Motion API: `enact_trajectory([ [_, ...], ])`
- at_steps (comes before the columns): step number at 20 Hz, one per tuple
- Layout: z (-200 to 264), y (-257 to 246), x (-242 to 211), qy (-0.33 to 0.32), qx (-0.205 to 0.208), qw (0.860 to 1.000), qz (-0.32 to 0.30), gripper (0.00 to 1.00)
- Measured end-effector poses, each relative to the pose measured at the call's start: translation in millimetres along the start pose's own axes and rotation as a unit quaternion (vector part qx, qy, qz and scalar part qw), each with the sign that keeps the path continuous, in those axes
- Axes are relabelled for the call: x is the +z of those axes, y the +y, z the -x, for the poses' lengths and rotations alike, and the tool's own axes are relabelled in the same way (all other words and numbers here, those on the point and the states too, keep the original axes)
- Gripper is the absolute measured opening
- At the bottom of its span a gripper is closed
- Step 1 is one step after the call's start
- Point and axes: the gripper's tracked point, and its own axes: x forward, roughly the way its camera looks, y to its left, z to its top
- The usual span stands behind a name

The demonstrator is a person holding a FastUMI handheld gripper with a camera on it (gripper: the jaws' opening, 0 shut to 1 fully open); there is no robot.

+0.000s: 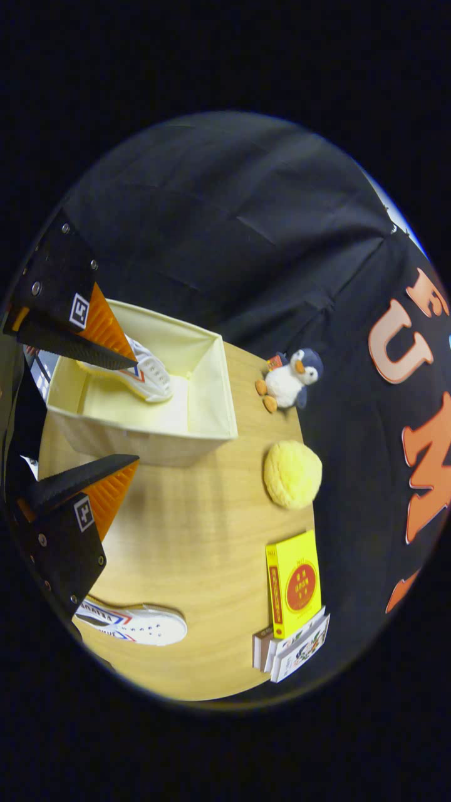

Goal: Open the storage box then place both shoes into the box .Put the left shoe in first, then the right shoe, with the right side of both shoes facing outward in a uniform manner.

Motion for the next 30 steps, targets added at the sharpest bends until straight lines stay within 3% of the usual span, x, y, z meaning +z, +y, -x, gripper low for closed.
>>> enact_trajectory([
  [4,29.2,-100.3,-3.4,-0.022,-0.081,0.996,-0.017,0.88],
  [8,59.8,-199.8,-44.8,-0.001,-0.171,0.985,-0.012,0.93],
  [13,69.9,-281.2,-99.5,0.046,-0.234,0.971,-0.013,0.93],
  [20,41.0,-320.9,-123.2,0.086,-0.248,0.964,0.039,0.83],
  [27,15.4,-324.2,-131.4,0.113,-0.234,0.963,0.071,0.54],
  [30,13.2,-323.4,-135.4,0.131,-0.227,0.961,0.088,0.47],
])
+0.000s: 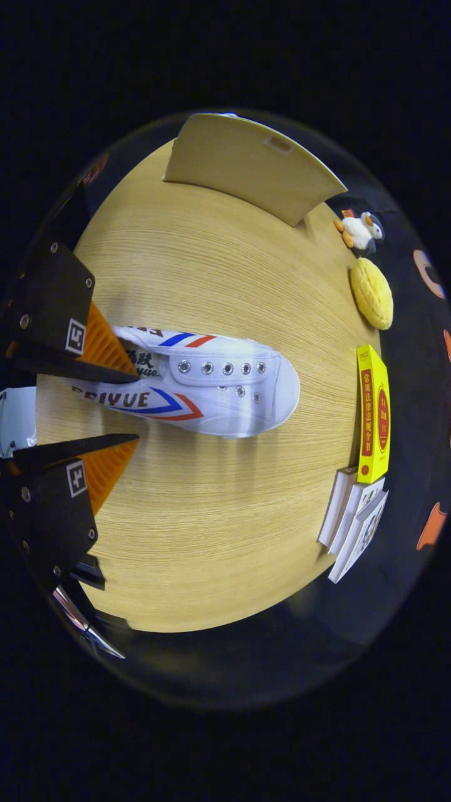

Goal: Open the storage box then place both shoes into the box .Put the left shoe in first, then the right shoe, with the right side of both shoes facing outward in a uniform manner.

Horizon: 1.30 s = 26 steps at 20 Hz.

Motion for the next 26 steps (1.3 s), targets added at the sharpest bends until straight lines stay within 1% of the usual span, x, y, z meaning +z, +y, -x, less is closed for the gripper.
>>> enact_trajectory([
  [2,-2.8,2.5,0.4,0.009,0.006,1.000,0.007,0.45],
  [4,-4.2,6.7,2.1,0.019,0.017,1.000,0.004,0.41],
  [7,-4.3,5.5,3.1,0.024,0.026,0.999,-0.021,0.29],
  [9,-4.9,1.2,4.4,0.018,0.015,0.998,-0.057,0.21],
  [10,-5.5,-2.5,7.3,0.010,0.004,0.998,-0.067,0.18],
  [11,-4.6,-5.9,8.8,0.000,-0.006,0.997,-0.072,0.12],
  [14,-4.4,-10.7,21.1,-0.038,-0.025,0.996,-0.071,0.10],
  [17,-8.4,-10.3,21.7,-0.038,-0.026,0.997,-0.059,0.10],
  [18,-8.0,-11.9,23.3,-0.038,-0.024,0.997,-0.064,0.10],
  [19,-8.7,-11.9,22.1,-0.033,-0.016,0.996,-0.082,0.05],
  [21,-3.2,-4.3,25.1,-0.030,0.021,0.991,-0.127,0.01],
  [22,2.1,-2.0,31.3,-0.043,0.028,0.989,-0.142,0.00],
  [25,17.3,2.8,53.7,-0.080,0.030,0.985,-0.151,0.00],
  [26,20.6,6.4,61.0,-0.086,0.038,0.983,-0.156,0.00],
])
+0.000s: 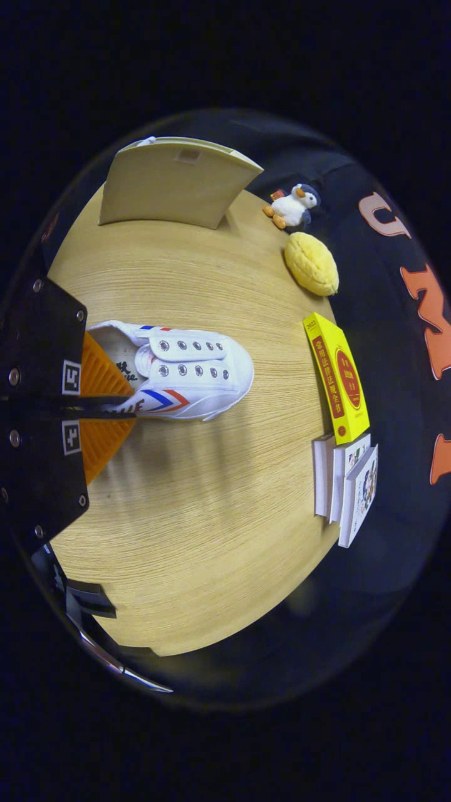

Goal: Open the storage box then place both shoes into the box .Put the left shoe in first, then the right shoe, with the right side of both shoes facing outward in a uniform manner.

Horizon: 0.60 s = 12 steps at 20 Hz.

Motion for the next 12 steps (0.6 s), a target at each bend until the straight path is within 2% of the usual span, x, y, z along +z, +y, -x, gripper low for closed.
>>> enact_trajectory([
  [3,6.5,13.4,15.4,-0.015,0.022,0.999,-0.021,0.00],
  [12,50.3,56.4,69.6,-0.076,0.061,0.995,-0.015,0.00],
])
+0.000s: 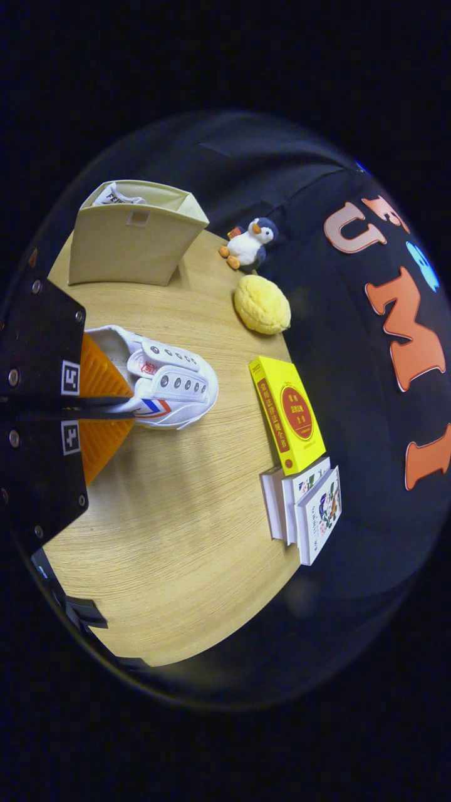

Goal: Open the storage box then place both shoes into the box .Put the left shoe in first, then the right shoe, with the right side of both shoes facing outward in a uniform manner.

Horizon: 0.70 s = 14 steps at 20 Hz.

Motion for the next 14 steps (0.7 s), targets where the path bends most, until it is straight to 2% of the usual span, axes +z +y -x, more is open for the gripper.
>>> enact_trajectory([
  [4,27.4,40.4,38.3,-0.042,0.030,0.998,0.021,0.00],
  [6,45.1,68.3,67.6,-0.088,0.052,0.994,0.033,0.01],
  [7,46.9,72.7,72.5,-0.093,0.045,0.993,0.056,0.00],
  [9,43.4,70.0,68.1,-0.096,0.025,0.992,0.084,0.00],
  [10,38.1,68.4,53.3,-0.078,0.021,0.993,0.085,0.00],
  [14,16.3,44.3,-9.2,-0.016,-0.008,0.998,0.056,0.01],
])
